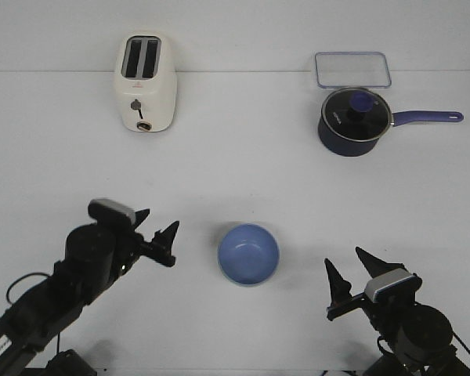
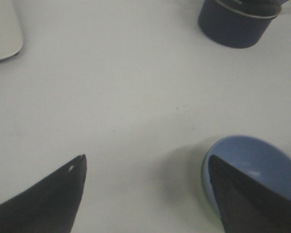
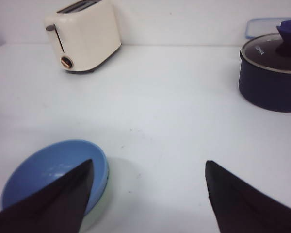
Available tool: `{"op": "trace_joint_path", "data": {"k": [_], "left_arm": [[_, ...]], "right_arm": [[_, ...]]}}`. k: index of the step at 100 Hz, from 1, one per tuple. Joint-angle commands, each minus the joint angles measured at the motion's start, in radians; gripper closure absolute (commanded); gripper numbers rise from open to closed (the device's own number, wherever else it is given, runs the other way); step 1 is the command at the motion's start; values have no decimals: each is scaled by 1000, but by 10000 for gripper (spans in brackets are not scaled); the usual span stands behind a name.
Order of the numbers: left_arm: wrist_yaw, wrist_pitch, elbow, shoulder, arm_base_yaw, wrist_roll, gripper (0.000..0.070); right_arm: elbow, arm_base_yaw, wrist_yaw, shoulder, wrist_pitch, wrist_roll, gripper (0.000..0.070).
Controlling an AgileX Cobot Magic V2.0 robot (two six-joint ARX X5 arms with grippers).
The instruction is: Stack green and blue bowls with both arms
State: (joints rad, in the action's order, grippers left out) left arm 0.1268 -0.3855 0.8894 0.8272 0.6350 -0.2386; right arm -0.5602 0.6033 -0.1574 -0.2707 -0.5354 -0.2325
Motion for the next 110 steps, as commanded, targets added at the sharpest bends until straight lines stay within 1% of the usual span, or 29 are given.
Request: {"op": "trace_joint_path", "data": {"k": [1, 10, 20, 23, 26, 27, 29, 32, 34, 35, 37, 38, 40, 42, 45, 110], "left_arm": [[34, 23, -126, -97, 6, -70, 233], [47, 34, -249, -221, 6, -115, 233], [60, 27, -325, -322, 6, -124, 237], [60, 21, -334, -344, 6, -124, 239], [61, 17, -337, -362, 6, -123, 250], [61, 14, -338, -367, 6, -123, 259], [61, 13, -338, -375, 6, -122, 298], [61, 14, -338, -384, 6, -122, 401], [61, 14, -337, -389, 6, -122, 497], [61, 14, -337, -391, 6, -122, 550], [61, 13, -337, -394, 6, -121, 659], [61, 13, -337, -396, 6, -121, 700], [61, 13, -337, -398, 6, -121, 700], [61, 13, -337, -399, 6, -119, 677], [61, 14, -337, -401, 6, -117, 687], [60, 32, -337, -412, 6, -118, 685]], "right_arm": [[-8, 9, 0, -5, 9, -5, 218], [-8, 9, 0, -5, 2, -5, 218], [-8, 9, 0, -5, -12, -5, 223], [-8, 9, 0, -5, -13, -5, 243], [-8, 9, 0, -5, -16, -5, 307], [-8, 9, 0, -5, -16, -5, 341], [-8, 9, 0, -5, -18, -5, 422], [-8, 9, 0, -5, -21, -5, 568], [-8, 9, 0, -5, -24, -5, 665], [-8, 9, 0, -5, -26, -5, 700], [-8, 9, -1, -5, -27, -5, 700], [-8, 9, -1, -5, -27, -5, 700], [-8, 9, -1, -5, -27, -5, 694], [-8, 9, -1, -5, -26, -5, 694], [-8, 9, -1, -5, -25, -5, 694], [-9, 9, -1, -5, -33, -5, 694]]}}
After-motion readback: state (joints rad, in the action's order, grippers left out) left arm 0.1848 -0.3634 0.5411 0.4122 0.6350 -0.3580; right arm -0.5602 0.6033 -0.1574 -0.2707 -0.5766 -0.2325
